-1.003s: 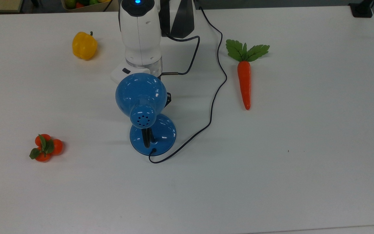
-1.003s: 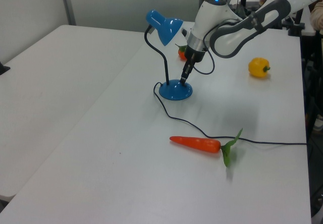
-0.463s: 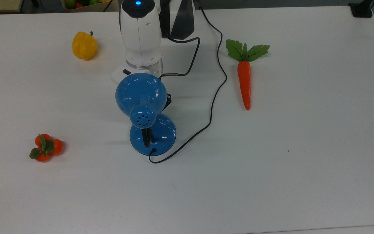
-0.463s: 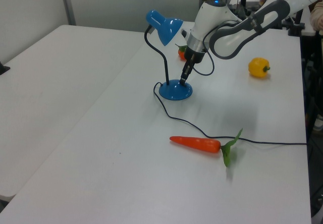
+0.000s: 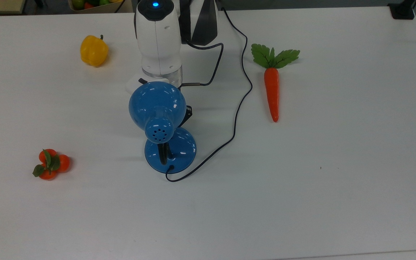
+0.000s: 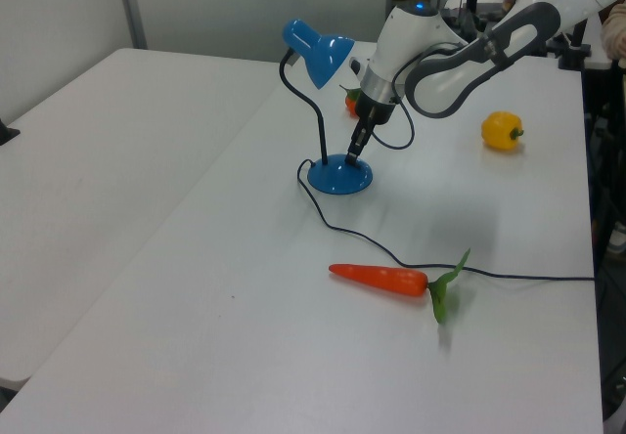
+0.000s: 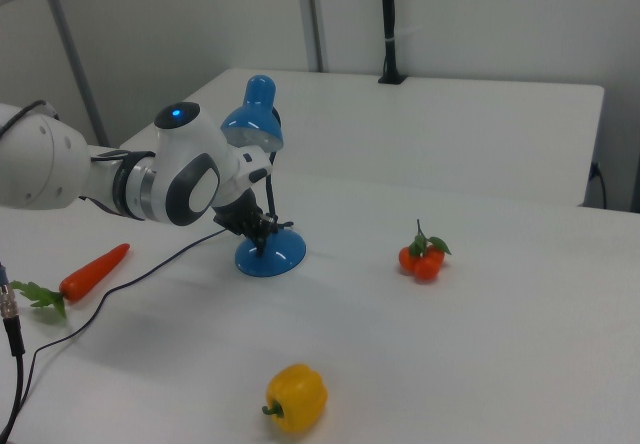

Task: Turn on desk lamp
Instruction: 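Press down on the lamp base switch with the gripper fingertips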

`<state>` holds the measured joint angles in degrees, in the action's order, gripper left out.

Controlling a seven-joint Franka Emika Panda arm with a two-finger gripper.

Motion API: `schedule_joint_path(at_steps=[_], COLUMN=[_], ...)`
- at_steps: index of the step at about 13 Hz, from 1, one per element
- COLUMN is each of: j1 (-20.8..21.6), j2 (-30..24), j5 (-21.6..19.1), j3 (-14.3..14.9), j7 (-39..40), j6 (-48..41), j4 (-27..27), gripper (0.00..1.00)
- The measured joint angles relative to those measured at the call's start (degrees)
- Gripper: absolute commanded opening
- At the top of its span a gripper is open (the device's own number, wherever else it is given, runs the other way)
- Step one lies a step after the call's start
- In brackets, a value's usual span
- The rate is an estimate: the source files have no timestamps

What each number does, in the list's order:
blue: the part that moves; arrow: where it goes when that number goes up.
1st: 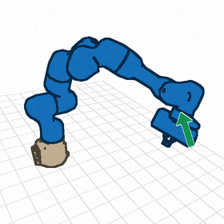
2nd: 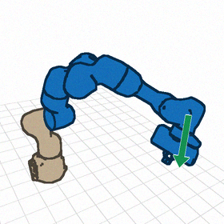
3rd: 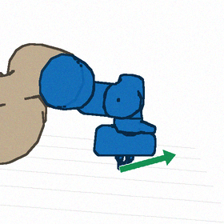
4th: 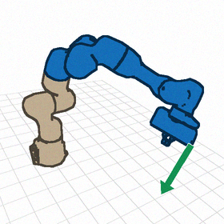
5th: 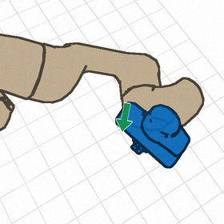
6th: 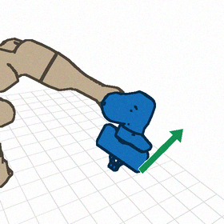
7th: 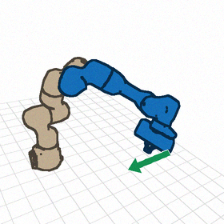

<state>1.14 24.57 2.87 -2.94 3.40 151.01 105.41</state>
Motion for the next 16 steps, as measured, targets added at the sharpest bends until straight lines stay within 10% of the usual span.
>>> schedule_joint_path(at_steps=[16], j1=[0.47], j2=[-1.19], j5=[0.00], j3=[-0.04], j7=[-0.32], j6=[-3.73], j4=[-0.54], gripper=[0.00])
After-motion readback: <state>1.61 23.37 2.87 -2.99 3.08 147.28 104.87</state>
